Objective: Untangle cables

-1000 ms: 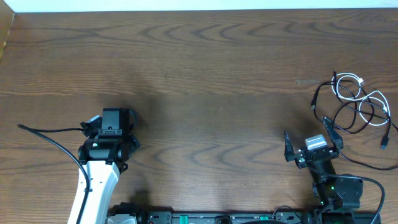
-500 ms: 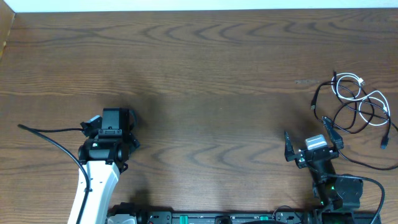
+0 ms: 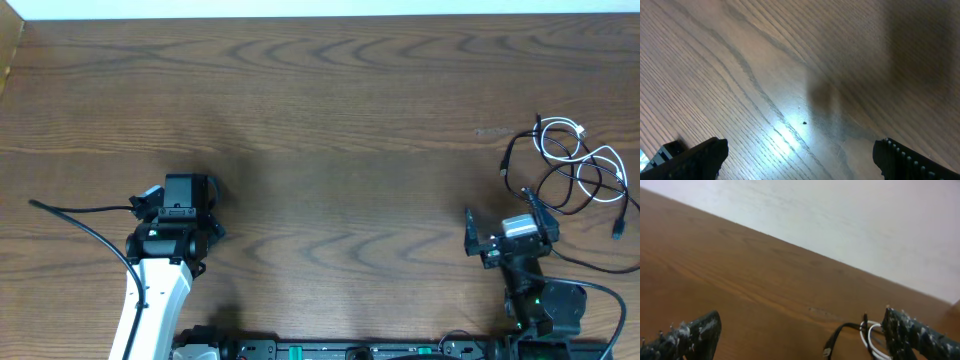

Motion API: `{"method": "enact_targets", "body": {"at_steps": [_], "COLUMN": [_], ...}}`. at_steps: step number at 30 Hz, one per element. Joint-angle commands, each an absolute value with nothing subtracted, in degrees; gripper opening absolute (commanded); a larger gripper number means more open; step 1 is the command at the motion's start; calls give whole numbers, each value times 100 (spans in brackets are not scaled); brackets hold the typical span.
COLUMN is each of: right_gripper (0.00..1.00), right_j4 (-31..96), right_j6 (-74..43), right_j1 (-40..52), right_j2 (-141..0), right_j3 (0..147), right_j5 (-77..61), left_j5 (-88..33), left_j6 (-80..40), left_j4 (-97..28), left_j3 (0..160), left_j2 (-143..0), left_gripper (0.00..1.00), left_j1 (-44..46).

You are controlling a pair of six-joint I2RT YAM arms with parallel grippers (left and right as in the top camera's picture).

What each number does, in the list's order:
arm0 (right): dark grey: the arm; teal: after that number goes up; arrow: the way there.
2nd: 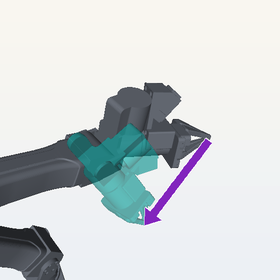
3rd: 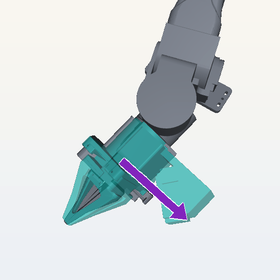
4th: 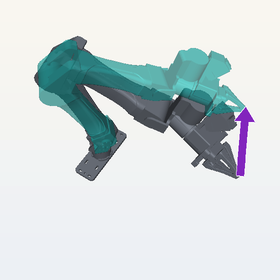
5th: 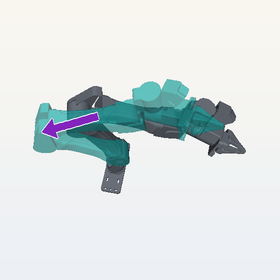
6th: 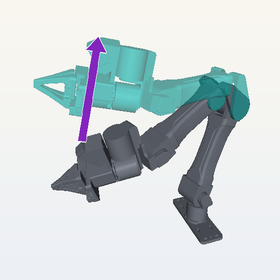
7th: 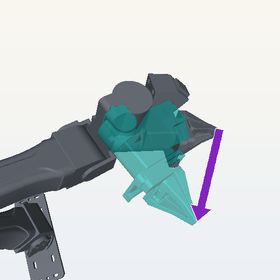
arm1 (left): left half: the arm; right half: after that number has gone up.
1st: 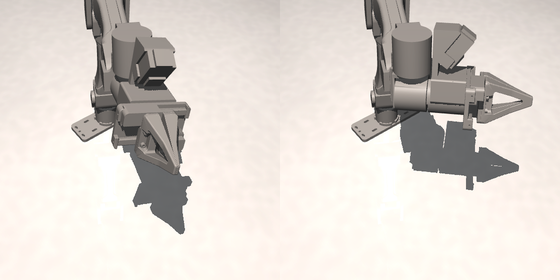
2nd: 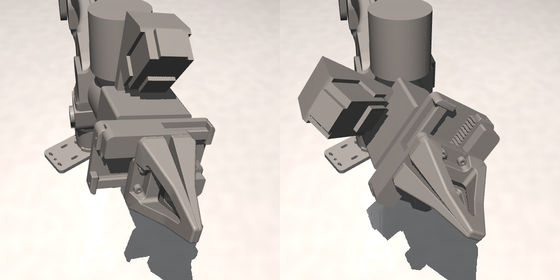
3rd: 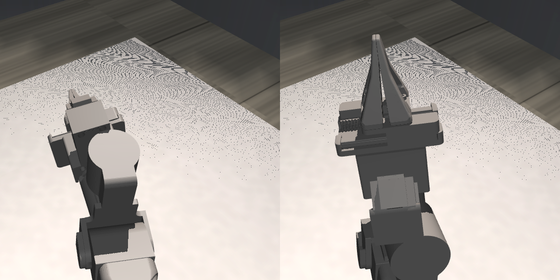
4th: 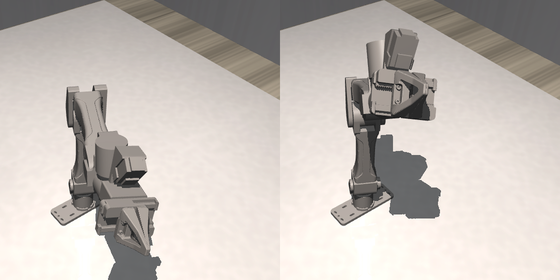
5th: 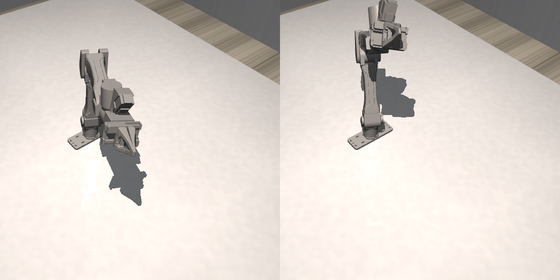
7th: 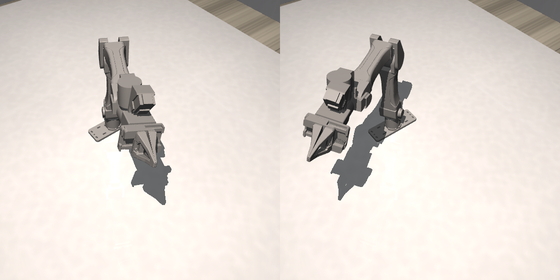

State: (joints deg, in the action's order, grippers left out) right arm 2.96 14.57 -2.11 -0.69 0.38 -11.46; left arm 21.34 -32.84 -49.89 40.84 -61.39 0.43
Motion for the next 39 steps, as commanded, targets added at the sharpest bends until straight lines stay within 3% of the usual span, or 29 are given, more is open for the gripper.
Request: {"method": "enact_targets", "body": {"at_steps": [1,23,39], "right_gripper": [99,99,99], "right_j4": [301,414,408], "right_j6": [624,174,174], "right_j1": [-233,-392,-1396], "right_j2": [-30,-32,-32], "right_j3": [32,32,32], "right_j5": [-703,-202,-200], "left_j5": [2250,2250,2250], "left_j6": [-3332,-3332,-3332], "left_j4": [-5009,-5009,-5009], "left_j3": [4119,4119,4121], "left_j2": [-6141,-6141,-6141], "left_gripper": [98,98,98], "left_j1": [19,19,19]}}
